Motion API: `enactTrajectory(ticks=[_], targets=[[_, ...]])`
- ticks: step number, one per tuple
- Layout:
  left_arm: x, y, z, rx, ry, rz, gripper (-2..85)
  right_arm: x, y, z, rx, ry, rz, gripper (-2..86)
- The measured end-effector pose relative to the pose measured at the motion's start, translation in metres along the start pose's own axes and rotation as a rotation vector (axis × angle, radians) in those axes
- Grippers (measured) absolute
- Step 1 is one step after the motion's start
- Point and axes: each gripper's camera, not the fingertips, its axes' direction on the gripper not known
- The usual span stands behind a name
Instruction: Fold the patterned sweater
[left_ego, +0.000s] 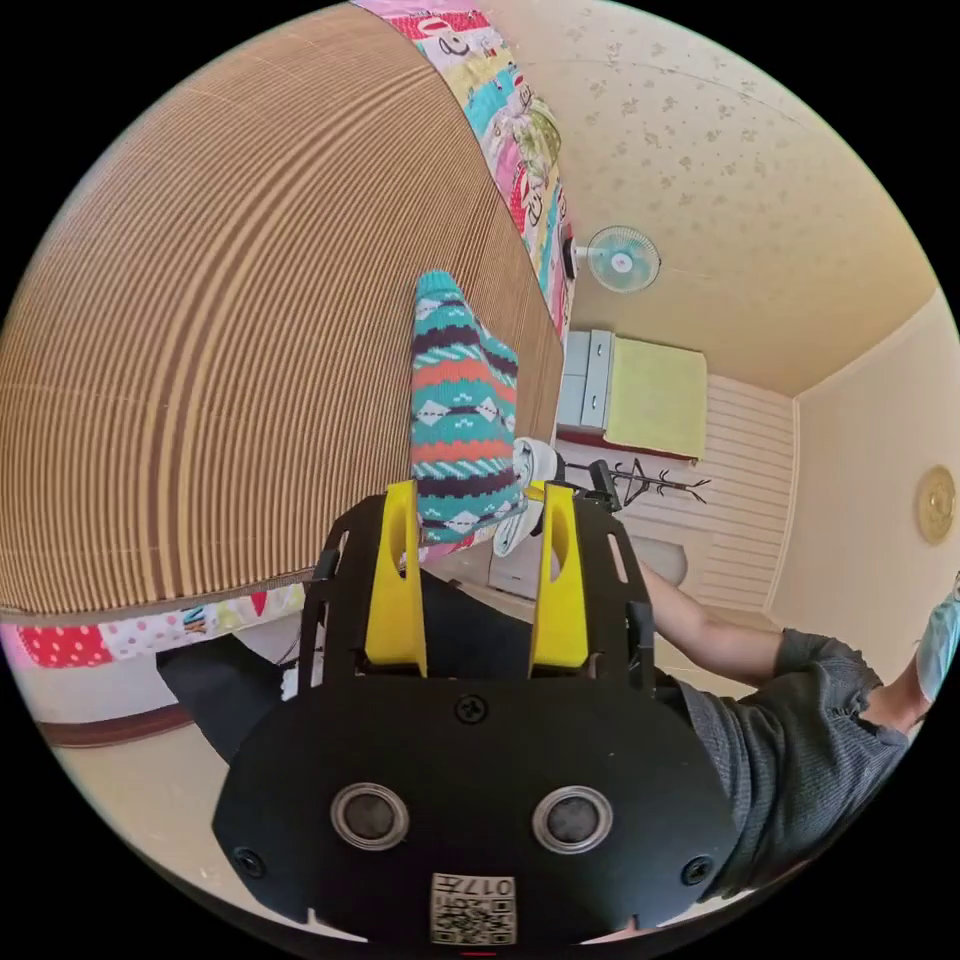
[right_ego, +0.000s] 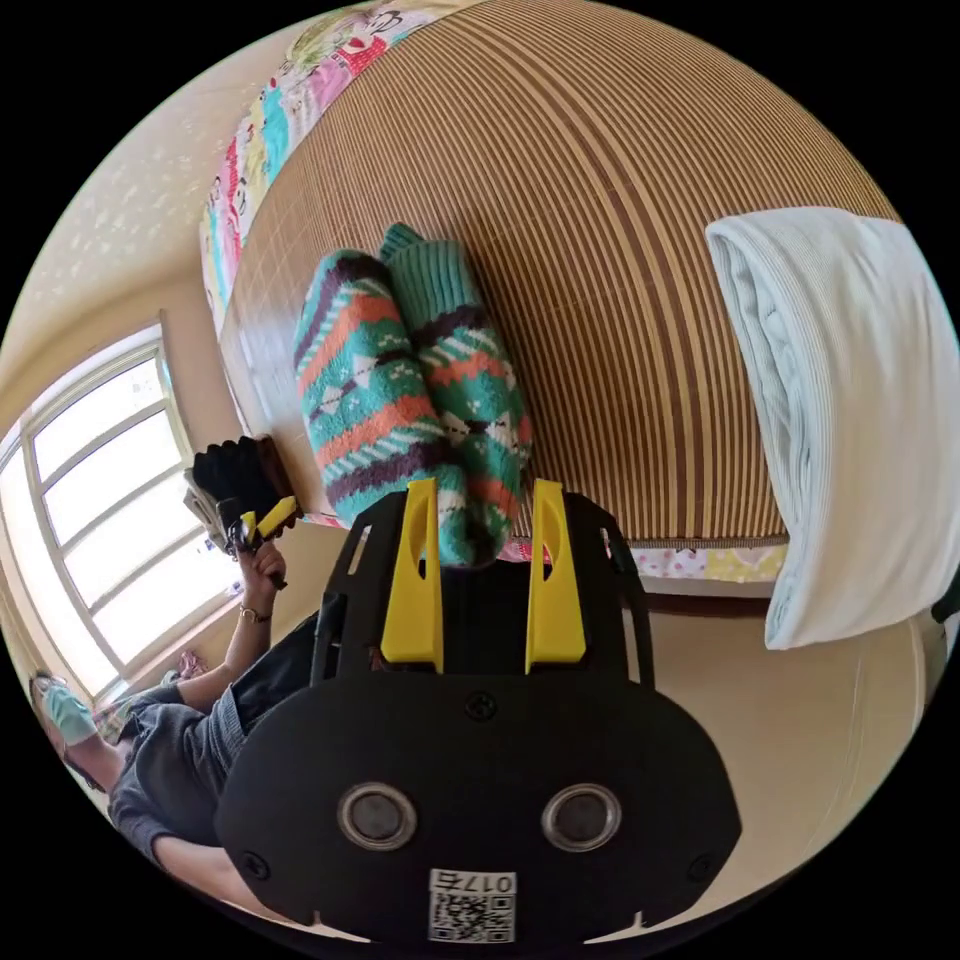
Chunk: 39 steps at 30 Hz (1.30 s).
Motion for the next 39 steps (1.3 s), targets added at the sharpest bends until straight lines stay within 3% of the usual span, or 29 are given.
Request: enactTrajectory(ticks=[9,13,16,19,25,31,37,39], targets=[[-0.028,-0.112,0.173,-0.209,-0.134,-0.023,22.0,0.035,-0.063,0.016,-0.155,-0.354,-0.168,30.8],[-0.026,-0.129,0.219,-0.289,-0.203,-0.027,23.5,0.022,-0.073,0.051,-0.318,-0.437,-0.239,29.8],[-0.022,-0.138,0.233,-0.349,-0.227,-0.079,22.1,0.004,-0.069,0.060,-0.324,-0.303,-0.222,24.0],[-0.014,-0.138,0.234,-0.345,-0.284,-0.056,20.8,-0.019,-0.053,0.060,-0.334,-0.324,-0.225,19.7],[-0.013,-0.112,0.169,-0.315,-0.324,0.007,20.1,-0.128,0.009,0.077,-0.356,-0.363,-0.382,17.0],[-0.045,-0.053,0.029,-0.279,-0.388,0.039,20.0,-0.296,0.051,0.155,-0.391,-0.350,-0.557,16.7],[-0.080,-0.012,-0.148,-0.105,-0.546,-0.010,20.4,-0.463,0.047,0.245,-0.343,-0.411,-0.633,17.6],[-0.088,0.002,-0.212,0.081,-0.740,-0.095,19.0,-0.494,0.037,0.274,-0.321,-0.382,-0.598,18.0]])
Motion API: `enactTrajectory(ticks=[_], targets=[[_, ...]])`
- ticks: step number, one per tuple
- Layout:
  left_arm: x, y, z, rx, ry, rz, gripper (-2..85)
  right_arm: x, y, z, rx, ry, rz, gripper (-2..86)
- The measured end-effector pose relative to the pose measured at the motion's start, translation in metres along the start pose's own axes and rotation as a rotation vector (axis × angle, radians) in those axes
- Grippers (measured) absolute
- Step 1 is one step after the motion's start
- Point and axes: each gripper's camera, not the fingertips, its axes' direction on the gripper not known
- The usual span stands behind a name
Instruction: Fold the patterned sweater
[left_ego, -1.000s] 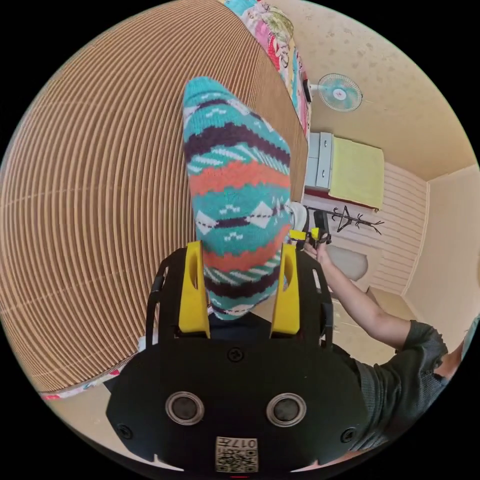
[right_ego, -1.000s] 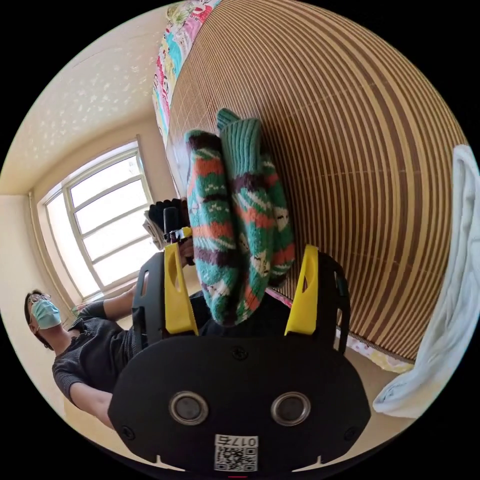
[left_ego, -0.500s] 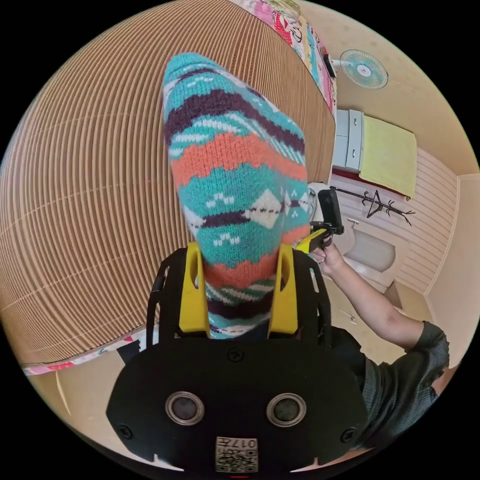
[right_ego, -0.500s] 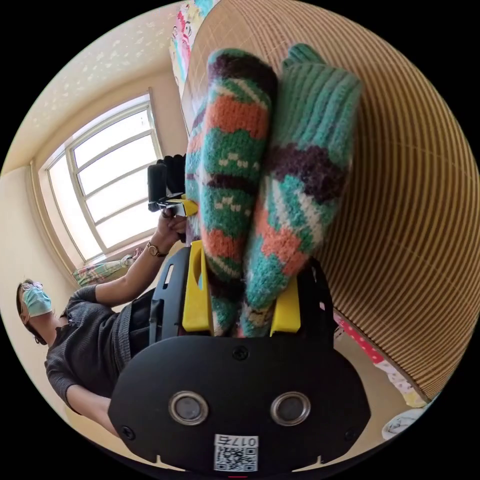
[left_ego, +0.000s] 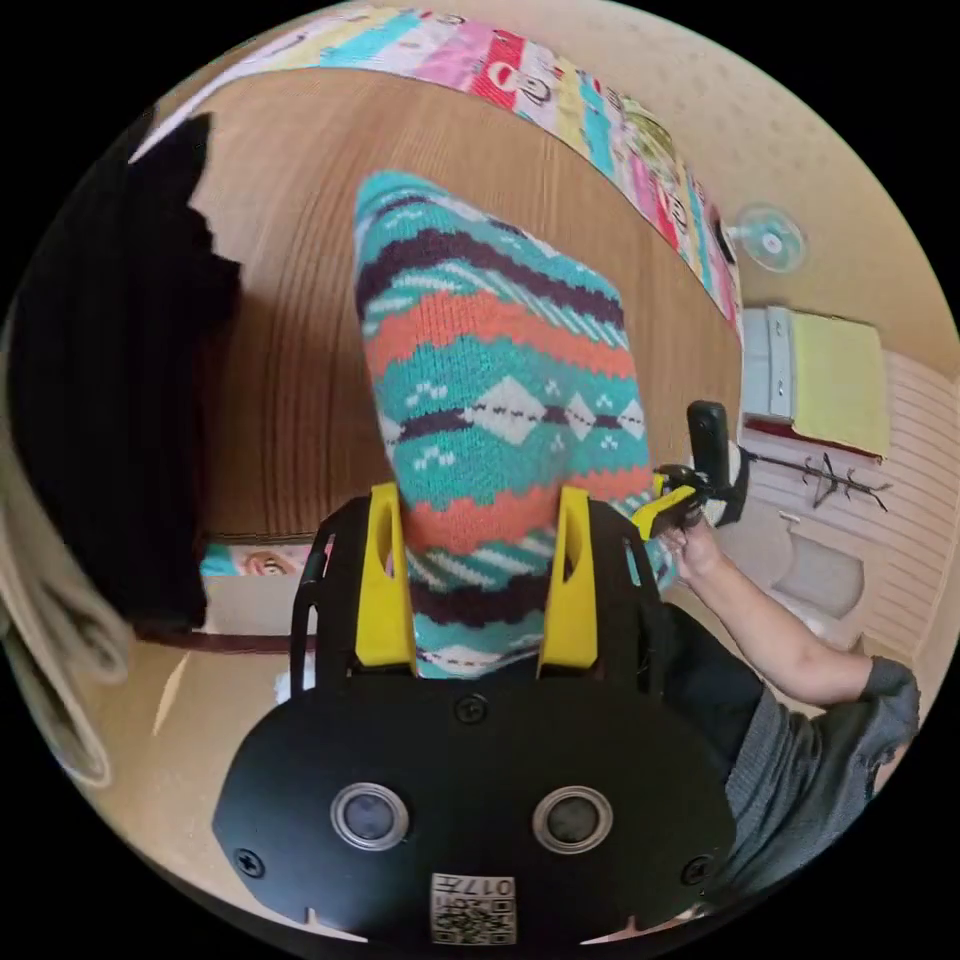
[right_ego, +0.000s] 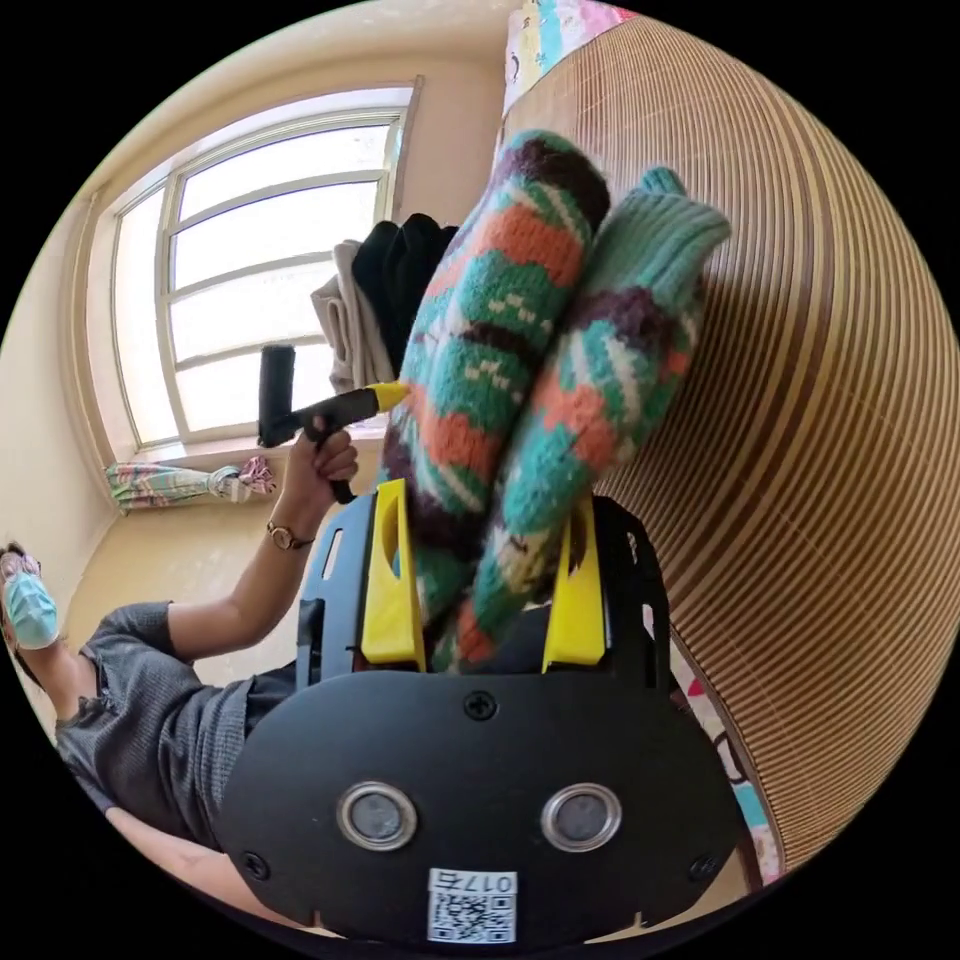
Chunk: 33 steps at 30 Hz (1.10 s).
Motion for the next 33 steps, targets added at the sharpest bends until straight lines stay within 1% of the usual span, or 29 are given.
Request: enactTrajectory(ticks=[2,3,5,7,9,12,14,15,16,17,18,20,21,23,24,26,27,28,29,31,33], targets=[[-0.019,0.015,-0.026,0.122,-0.158,-0.081,17.4,0.008,-0.029,0.028,-0.063,0.050,0.123,16.7],[-0.024,0.026,-0.036,0.183,-0.222,-0.094,16.8,0.008,-0.032,0.033,-0.079,0.064,0.134,14.9],[-0.025,0.043,-0.036,0.234,-0.266,-0.078,16.5,0.000,-0.032,0.040,-0.106,0.071,0.120,7.8],[-0.027,0.057,-0.016,0.226,-0.222,-0.041,16.2,-0.006,-0.020,0.037,-0.135,0.040,0.093,4.1],[-0.037,0.068,0.032,0.148,-0.080,-0.020,16.0,-0.008,0.003,0.028,-0.159,0.035,0.106,2.3],[-0.043,0.075,0.095,0.080,0.053,-0.051,15.6,-0.006,0.057,-0.011,-0.123,0.051,0.201,1.2],[-0.033,0.072,0.121,0.058,0.117,-0.038,15.1,-0.013,0.109,-0.063,-0.004,0.073,0.284,0.8],[-0.022,0.069,0.131,0.070,0.142,-0.009,14.6,-0.017,0.124,-0.078,0.038,0.087,0.308,0.7],[-0.015,0.066,0.134,0.078,0.149,0.012,14.3,-0.026,0.153,-0.108,0.122,0.122,0.356,0.6],[0.002,0.058,0.140,0.089,0.159,0.064,13.7,-0.037,0.183,-0.138,0.204,0.171,0.410,0.5],[0.021,0.048,0.147,0.088,0.166,0.130,13.5,-0.044,0.197,-0.152,0.242,0.202,0.436,0.5],[0.052,0.031,0.160,0.064,0.167,0.241,12.9,-0.085,0.250,-0.205,0.368,0.378,0.510,0.4],[0.074,0.019,0.171,0.041,0.159,0.316,12.4,-0.098,0.262,-0.217,0.395,0.430,0.521,0.4],[0.108,0.005,0.188,0.008,0.134,0.429,11.2,-0.163,0.307,-0.261,0.528,0.701,0.577,0.4],[0.128,-0.002,0.200,-0.011,0.114,0.490,10.1,-0.185,0.318,-0.269,0.574,0.804,0.588,0.4],[0.157,-0.011,0.218,-0.031,0.095,0.559,8.4,-0.279,0.358,-0.286,0.767,1.279,0.627,0.4],[0.176,-0.016,0.231,-0.040,0.100,0.590,7.3,-0.297,0.368,-0.288,0.821,1.378,0.655,0.4],[0.185,-0.019,0.238,-0.048,0.109,0.602,6.7,-0.326,0.388,-0.291,0.948,1.536,0.727,0.5],[0.203,-0.024,0.252,-0.075,0.133,0.620,6.2,-0.344,0.407,-0.294,1.078,1.645,0.799,0.5],[0.232,-0.031,0.274,-0.108,0.174,0.641,5.3,-0.349,0.432,-0.306,1.167,1.674,0.856,0.5],[0.269,-0.036,0.297,-0.108,0.208,0.664,4.4,-0.328,0.454,-0.332,1.149,1.508,0.873,0.6]])
